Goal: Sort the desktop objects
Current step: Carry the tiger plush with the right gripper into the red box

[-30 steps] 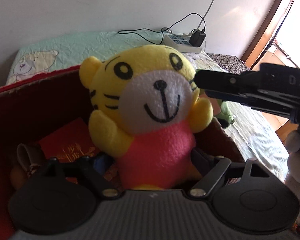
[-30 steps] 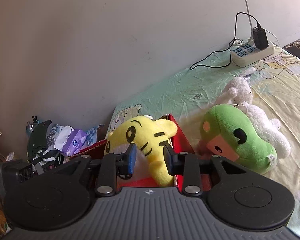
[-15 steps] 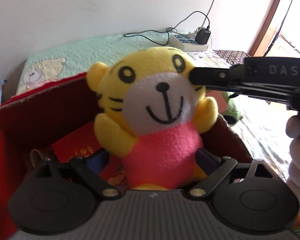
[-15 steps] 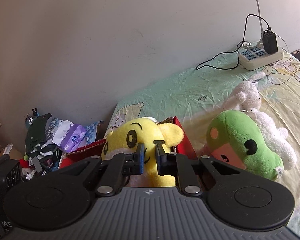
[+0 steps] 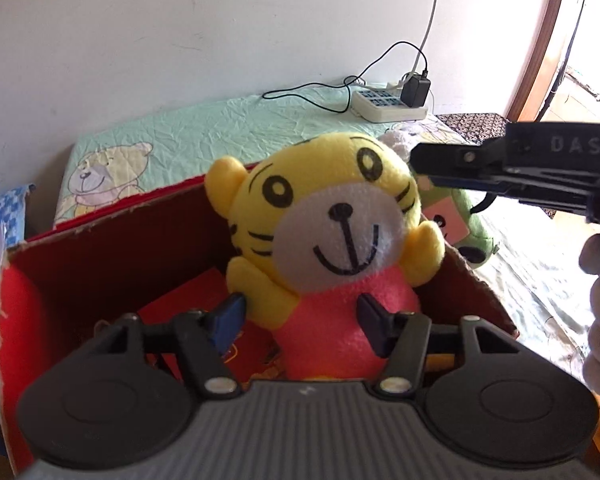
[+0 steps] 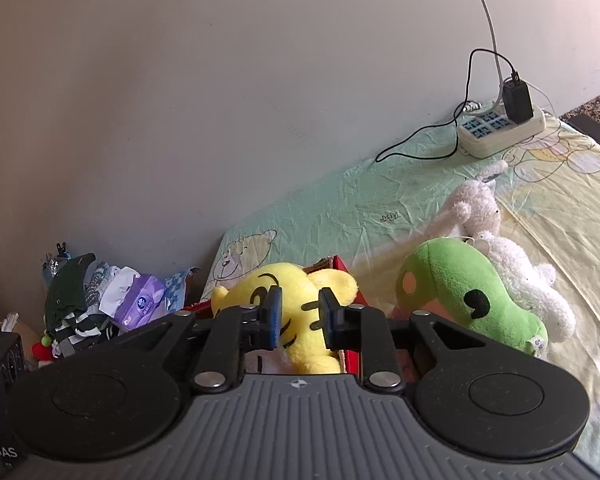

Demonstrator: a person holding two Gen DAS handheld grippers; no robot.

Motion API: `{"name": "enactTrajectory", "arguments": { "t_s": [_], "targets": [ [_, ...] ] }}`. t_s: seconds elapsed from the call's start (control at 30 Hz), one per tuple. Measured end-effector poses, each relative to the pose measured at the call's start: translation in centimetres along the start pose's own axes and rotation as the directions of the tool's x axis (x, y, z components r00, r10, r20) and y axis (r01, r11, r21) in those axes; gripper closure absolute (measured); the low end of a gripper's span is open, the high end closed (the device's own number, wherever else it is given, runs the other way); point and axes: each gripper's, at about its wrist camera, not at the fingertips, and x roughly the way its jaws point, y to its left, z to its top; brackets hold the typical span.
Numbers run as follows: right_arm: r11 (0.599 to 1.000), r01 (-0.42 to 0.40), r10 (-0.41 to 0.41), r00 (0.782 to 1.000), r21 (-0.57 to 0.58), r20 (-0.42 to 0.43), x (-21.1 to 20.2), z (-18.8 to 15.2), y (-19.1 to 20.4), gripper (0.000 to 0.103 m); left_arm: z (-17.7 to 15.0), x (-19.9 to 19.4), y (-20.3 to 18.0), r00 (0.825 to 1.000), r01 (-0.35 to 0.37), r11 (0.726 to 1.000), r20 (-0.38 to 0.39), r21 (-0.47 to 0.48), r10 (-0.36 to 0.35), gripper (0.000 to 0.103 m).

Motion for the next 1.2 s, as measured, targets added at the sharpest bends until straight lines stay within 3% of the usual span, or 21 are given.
{"name": "enactTrajectory", "arguments": {
  "t_s": [0.07, 0.23, 0.5, 0.73, 0.9, 1.07, 1.2],
  "targets": [
    [1.0, -0.003, 0.004, 1.0, 0.009, -0.008, 0.7, 0.1, -0.5, 0.075, 0.3, 0.5, 0.1, 1.0, 0.01, 1.0, -0.009, -0.002, -0.01, 0.042],
    [0.992, -0.087, 0.092, 0.994, 0.091, -0.052, 2.0, -0.4, -1.1, 0.075, 0.5, 1.4, 1.2, 0.998, 0.043, 0.999, -0.047, -0.031, -0.044, 0.039],
    [0.981, -0.188, 0.191, 0.978, 0.041, -0.083, -0.2, -1.3, 1.2, 0.079, 0.7, 2.0, 0.0, 0.988, 0.138, 0.99, -0.067, 0.017, -0.136, 0.04],
    [0.989, -0.125, 0.129, 0.991, 0.073, -0.046, -0.8, -1.3, 0.4, 0.079, 2.1, 3.1, -1.4, 0.991, 0.121, 0.991, -0.058, 0.052, -0.118, 0.037],
    [0.995, -0.06, 0.063, 0.997, 0.079, -0.044, 1.2, -1.8, 0.1, 0.082, 2.5, 3.7, -1.6, 0.994, 0.071, 0.997, -0.091, 0.036, -0.068, 0.023],
    [0.98, -0.096, 0.1, 0.995, 0.173, -0.017, 1.9, -2.4, -1.7, 0.086, 2.7, 4.1, -1.1, 0.992, 0.054, 0.998, -0.118, -0.013, -0.055, 0.016],
    [0.979, -0.112, 0.113, 0.994, 0.172, 0.003, 1.6, -2.8, -1.8, 0.086, 2.7, 4.3, -1.1, 0.992, 0.041, 0.999, -0.121, -0.015, -0.043, 0.013]
  ]
}}
